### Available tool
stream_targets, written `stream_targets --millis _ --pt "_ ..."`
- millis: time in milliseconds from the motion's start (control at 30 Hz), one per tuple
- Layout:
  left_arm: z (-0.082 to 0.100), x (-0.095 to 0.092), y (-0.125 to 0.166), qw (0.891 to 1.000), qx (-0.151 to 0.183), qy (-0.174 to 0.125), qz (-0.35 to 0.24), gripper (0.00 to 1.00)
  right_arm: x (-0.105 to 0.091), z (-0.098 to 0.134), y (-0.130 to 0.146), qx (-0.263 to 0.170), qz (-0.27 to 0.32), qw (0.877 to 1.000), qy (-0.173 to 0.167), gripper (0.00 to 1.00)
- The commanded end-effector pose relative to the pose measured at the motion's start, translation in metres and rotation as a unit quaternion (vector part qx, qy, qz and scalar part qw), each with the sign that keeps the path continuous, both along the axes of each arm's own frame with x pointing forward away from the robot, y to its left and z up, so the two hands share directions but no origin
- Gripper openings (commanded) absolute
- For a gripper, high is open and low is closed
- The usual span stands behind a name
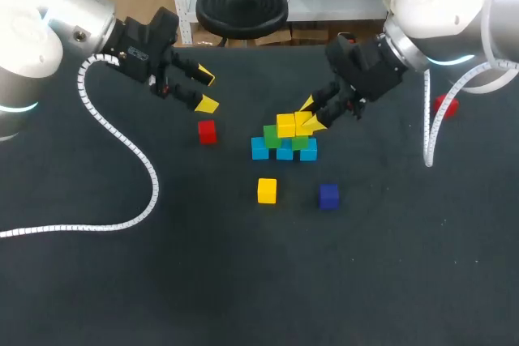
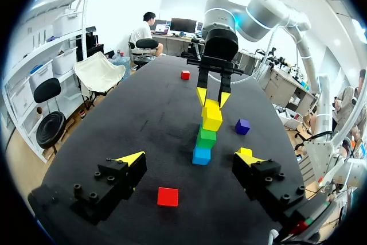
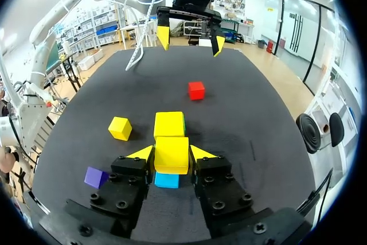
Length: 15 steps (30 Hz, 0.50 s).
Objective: Place the blue cubes, place green cubes on the blue cubes, place the yellow cubes on the green cubes, then place the red cubes on the yellow cubes, and place purple cube on the red cubes.
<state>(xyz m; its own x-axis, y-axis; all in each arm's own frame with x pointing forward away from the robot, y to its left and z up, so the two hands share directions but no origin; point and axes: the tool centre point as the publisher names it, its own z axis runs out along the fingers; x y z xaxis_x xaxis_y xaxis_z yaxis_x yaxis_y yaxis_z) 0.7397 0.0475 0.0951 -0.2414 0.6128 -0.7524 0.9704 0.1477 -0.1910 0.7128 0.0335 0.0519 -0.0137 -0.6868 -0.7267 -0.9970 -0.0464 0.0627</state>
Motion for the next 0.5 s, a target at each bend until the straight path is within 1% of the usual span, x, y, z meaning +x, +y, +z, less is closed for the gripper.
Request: stream_targets --millis 33,133,167,233,300,333,367,433,467,500 --pt "0.0001 0.0016 0.0001 1.000 0.001 0.001 -0.001 1.00 0.0010 -0.0018 0.0004 0.001 0.001 1.000 0.003 0.00" --pt "0.0001 0.0016 0.0001 1.000 0.001 0.001 -0.001 1.00 0.0010 -0.0020 0.0003 0.002 0.001 1.000 0.005 0.00" --pt "0.0001 0.0016 0.0001 1.000 0.001 0.001 -0.001 1.00 0.0009 -0.0022 0.0003 0.002 0.001 1.000 0.005 0.03" --pt "0.0001 0.0016 0.0001 1.000 0.001 0.001 -0.001 1.00 0.0009 -0.0025 0.0005 0.002 0.002 1.000 0.007 0.15" --pt "0.0001 0.0016 0.0001 1.000 0.001 0.001 -0.001 1.00 0.0010 -0.0024 0.0009 0.002 0.003 1.000 0.008 0.23" --pt "0.0001 0.0016 0.0001 1.000 0.001 0.001 -0.001 1.00 0.0011 -0.0023 0.0010 0.002 0.004 1.000 0.008 0.31" --pt "0.0001 0.0016 0.0001 1.000 0.001 0.001 -0.001 1.00 0.0013 -0.0021 0.0011 0.002 0.004 1.000 0.009 0.42" --pt "0.0001 0.0016 0.0001 1.000 0.001 0.001 -0.001 1.00 0.0015 -0.0016 0.0012 0.003 0.004 1.000 0.009 0.48" --pt "0.0001 0.0016 0.0001 1.000 0.001 0.001 -0.001 1.00 0.0015 -0.0015 0.0012 0.003 0.004 1.000 0.009 0.55" --pt "0.0001 0.0016 0.0001 1.000 0.001 0.001 -0.001 1.00 0.0015 -0.0015 0.0012 0.003 0.004 1.000 0.010 0.73"
